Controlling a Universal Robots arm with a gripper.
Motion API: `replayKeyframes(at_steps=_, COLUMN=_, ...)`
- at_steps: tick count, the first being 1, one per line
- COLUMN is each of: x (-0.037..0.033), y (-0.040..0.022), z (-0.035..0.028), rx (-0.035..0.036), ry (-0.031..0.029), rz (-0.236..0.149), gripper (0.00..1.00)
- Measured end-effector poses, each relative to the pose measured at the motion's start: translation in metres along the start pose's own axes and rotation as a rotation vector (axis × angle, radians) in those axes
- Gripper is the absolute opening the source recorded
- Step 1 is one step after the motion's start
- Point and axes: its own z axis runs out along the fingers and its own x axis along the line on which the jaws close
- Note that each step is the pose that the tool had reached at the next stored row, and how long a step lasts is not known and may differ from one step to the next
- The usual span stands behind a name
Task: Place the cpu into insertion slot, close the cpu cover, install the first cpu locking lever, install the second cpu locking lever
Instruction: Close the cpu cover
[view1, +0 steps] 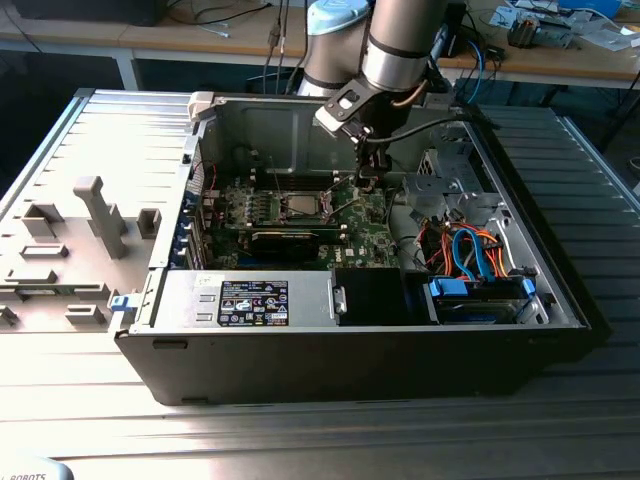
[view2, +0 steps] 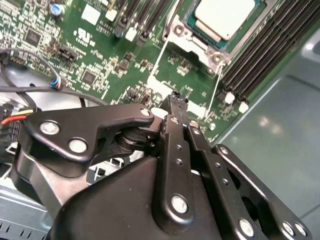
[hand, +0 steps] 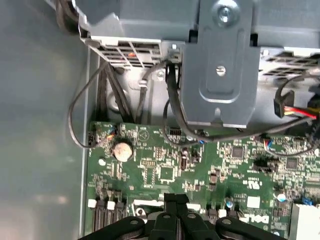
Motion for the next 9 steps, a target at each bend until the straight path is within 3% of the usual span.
replayKeyframes(at_steps=5, x=-0.001, y=0.014, z=-0.0006, rx=0.0255, ry=0.0297, rz=-0.001, gripper=0.11)
replayKeyframes(at_steps=7, x=-0.0013, y=0.0182, z=-0.0005, rx=0.0342, ry=0.0388, rz=-0.001, gripper=0.11)
replayKeyframes(at_steps=9, x=-0.0015, y=0.0221, z=0.0005, rx=0.0432, ry=0.0429, rz=-0.001, gripper=0.11)
